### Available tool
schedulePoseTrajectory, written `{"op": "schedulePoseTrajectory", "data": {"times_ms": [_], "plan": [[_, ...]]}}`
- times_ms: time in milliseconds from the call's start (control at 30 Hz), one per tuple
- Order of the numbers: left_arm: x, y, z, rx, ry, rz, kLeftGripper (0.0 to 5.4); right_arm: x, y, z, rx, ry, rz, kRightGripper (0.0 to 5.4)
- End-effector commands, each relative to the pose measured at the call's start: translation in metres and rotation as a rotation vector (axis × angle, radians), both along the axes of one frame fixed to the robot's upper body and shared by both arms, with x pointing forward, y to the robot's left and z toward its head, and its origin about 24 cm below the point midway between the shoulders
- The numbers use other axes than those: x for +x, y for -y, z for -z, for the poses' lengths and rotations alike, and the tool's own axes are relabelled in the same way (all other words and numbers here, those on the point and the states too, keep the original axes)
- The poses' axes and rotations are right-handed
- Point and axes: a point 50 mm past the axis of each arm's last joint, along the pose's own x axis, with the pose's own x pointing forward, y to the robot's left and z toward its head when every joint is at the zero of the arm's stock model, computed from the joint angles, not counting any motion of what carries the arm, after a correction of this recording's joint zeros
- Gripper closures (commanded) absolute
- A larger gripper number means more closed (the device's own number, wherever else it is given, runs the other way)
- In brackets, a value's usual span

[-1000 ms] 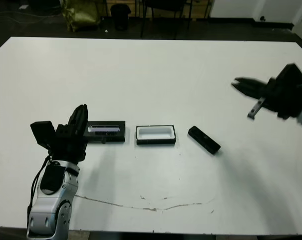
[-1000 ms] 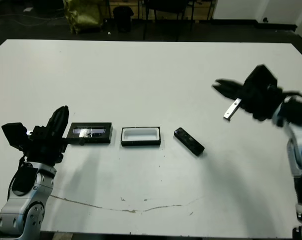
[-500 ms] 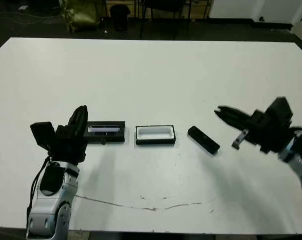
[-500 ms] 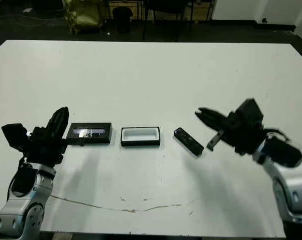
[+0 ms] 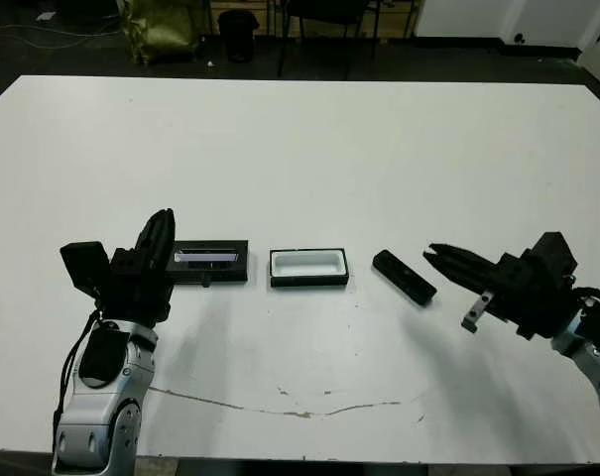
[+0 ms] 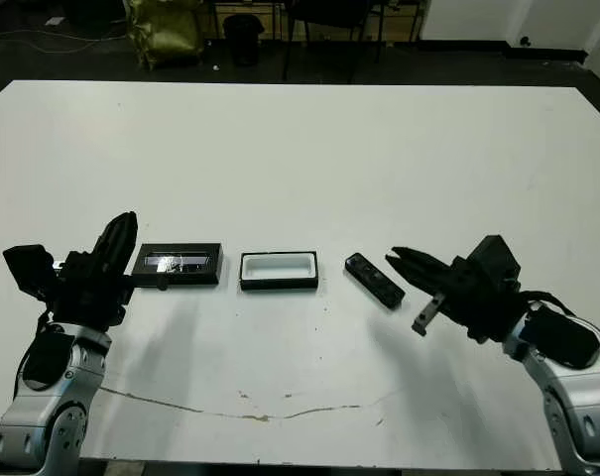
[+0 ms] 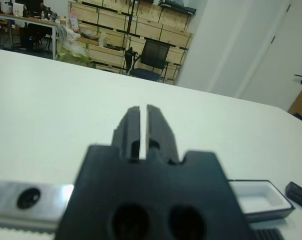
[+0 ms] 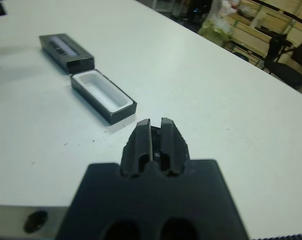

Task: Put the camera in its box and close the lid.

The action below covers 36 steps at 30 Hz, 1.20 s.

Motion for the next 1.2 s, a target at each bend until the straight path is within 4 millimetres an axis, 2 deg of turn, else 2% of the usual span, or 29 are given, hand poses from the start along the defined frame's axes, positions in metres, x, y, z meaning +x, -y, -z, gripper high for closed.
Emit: {"op": "schedulePoseTrajectory", "data": {"times_ms": [33,300,700,767,1200], "plan": [[-0.001,-0.002,0.006,0.005,-0.035,-0.009,5.40,-0.003,0.003,0.007,-0.048,-0.042,-0.001,4.63],[0.000,-0.001,0.004,0.013,-0.032,-0.011,5.40,0.001,0.005,0.015,-0.099,-0.072,-0.066,2.79],[0.000,0.000,0.004,0.026,-0.025,-0.008,5.40,0.004,0.005,0.028,-0.129,-0.115,-0.007,0.20],[0.000,0.000,0.005,0.019,-0.030,-0.008,5.40,0.005,0.006,0.032,-0.124,-0.114,0.011,0.01],[-0.001,-0.001,0.004,0.019,-0.040,-0.009,5.40,0.007,0.009,0.053,-0.028,-0.163,0.111,0.01]]}}
